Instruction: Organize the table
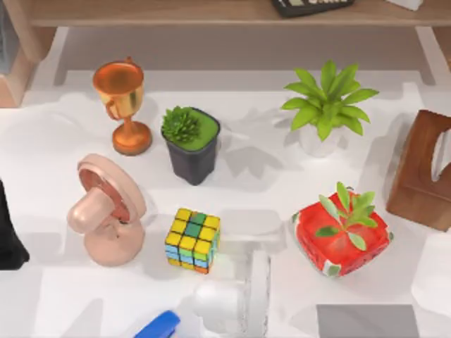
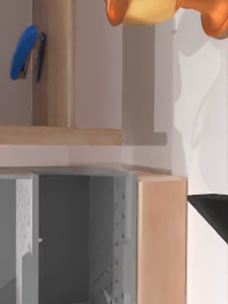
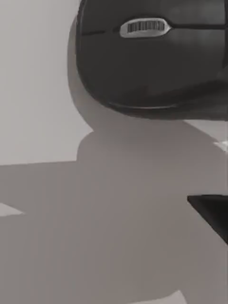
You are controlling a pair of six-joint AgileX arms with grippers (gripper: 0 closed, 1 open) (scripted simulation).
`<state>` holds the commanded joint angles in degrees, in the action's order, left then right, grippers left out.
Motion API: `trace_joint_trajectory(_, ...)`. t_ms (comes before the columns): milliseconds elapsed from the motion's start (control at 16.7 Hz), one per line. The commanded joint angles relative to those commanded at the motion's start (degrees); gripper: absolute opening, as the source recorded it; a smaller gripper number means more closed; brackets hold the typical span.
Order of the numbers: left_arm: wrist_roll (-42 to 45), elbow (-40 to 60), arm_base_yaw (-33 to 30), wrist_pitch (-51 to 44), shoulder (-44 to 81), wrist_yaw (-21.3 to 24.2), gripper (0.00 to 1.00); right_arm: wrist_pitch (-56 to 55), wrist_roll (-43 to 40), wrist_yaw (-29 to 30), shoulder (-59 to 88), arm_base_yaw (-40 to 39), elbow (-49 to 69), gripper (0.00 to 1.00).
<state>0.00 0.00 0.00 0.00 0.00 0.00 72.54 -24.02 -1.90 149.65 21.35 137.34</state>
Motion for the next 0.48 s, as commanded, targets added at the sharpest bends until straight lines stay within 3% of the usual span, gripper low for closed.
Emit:
trace_joint_trajectory(240, 0.0, 0.0, 0.0, 0.0, 0.0, 0.0, 1.0, -0.2, 0.0, 0.0, 0.2, 0.0, 0.0, 1.0)
trace_joint_trajectory(480, 0.0, 0.0, 0.0, 0.0, 0.0, 0.0, 1.0, -0.2, 0.0, 0.0, 0.2, 0.0, 0.0, 0.7)
